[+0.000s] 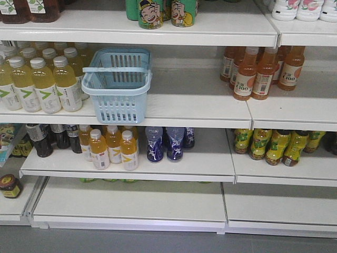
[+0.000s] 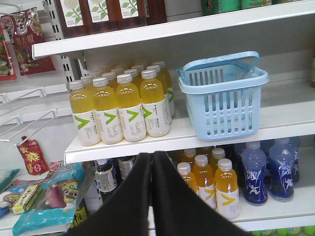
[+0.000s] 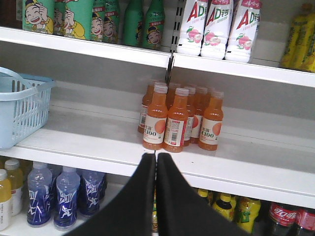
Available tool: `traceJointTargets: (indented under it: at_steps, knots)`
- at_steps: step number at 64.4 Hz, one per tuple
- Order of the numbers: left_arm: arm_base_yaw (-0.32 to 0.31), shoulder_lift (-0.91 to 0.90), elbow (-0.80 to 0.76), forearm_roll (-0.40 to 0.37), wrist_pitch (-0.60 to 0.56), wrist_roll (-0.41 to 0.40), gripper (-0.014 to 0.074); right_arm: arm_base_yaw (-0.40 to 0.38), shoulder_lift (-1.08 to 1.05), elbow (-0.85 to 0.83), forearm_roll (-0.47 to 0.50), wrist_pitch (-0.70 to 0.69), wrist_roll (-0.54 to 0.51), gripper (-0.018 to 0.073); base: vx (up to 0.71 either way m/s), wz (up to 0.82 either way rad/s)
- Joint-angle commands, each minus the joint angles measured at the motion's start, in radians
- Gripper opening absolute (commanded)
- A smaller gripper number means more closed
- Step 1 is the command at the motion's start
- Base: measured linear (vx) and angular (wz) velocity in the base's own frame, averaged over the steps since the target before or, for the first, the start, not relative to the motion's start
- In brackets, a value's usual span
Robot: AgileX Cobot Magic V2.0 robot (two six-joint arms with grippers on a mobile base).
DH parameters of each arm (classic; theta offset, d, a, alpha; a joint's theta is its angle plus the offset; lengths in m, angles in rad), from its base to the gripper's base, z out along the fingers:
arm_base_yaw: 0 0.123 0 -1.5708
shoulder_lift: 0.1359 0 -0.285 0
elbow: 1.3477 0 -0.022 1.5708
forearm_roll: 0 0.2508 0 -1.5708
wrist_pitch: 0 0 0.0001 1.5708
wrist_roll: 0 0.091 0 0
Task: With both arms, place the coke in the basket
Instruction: 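Drive closer and align the base with the light-blue basket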
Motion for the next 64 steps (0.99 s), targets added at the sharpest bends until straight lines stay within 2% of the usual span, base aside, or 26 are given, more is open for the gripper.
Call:
traceJointTargets:
  at_steps: [1,64]
  knots:
    - [-0.006,0.024,0.009,-0.009,-0.064,-0.009,-0.0006,-0.003,-0.018,0.011,-0.002,-0.075,-0.006,-0.0002,0.11,0.0]
    - [-0.006,0.024,0.009,-0.009,-0.064,-0.009,-0.0006,-0.003,-0.018,0.011,-0.002,-0.075,-0.006,-0.0002,0.1,-0.01]
